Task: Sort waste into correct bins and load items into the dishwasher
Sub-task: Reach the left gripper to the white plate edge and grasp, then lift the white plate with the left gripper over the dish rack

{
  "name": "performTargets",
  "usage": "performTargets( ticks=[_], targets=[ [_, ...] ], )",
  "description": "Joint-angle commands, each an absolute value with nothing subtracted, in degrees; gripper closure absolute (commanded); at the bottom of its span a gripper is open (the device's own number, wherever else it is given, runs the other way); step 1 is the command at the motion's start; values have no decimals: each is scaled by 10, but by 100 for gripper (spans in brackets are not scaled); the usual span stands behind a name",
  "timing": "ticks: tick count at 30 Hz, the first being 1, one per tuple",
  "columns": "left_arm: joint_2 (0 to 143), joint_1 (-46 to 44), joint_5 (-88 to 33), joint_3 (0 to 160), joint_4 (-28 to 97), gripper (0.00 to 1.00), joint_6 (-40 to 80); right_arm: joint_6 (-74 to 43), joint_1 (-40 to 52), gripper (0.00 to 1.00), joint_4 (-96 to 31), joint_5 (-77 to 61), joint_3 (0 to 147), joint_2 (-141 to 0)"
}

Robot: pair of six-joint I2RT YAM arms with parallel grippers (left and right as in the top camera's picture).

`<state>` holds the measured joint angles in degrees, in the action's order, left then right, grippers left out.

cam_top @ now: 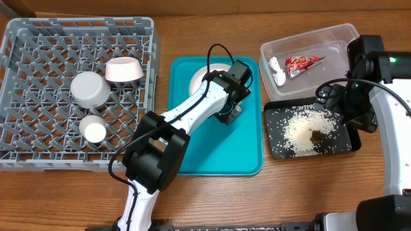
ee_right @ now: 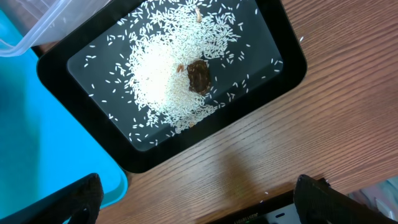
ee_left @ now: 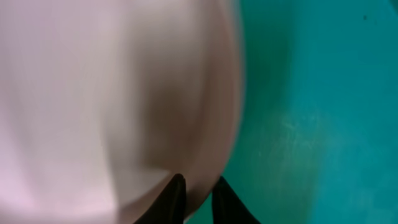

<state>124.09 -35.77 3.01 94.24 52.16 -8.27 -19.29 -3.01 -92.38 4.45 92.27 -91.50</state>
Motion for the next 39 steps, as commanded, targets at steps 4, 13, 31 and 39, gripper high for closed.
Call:
performTargets(
  ticks=[4,13,31,39],
  targets=[
    [1244,-357,14,950,544,96,-74,-195,-33,0,-921,42,937,-907],
    [1224,-356,15,983,597,96,-22,-195,-33,0,-923,42,937,-907],
    [971,-154,-197,1040,630,96,18,-195,-33,0,-923,42,937,-907],
    [976,2,-460,1040,632,96,-56,-195,-33,0,-923,42,937,-907]
  ],
)
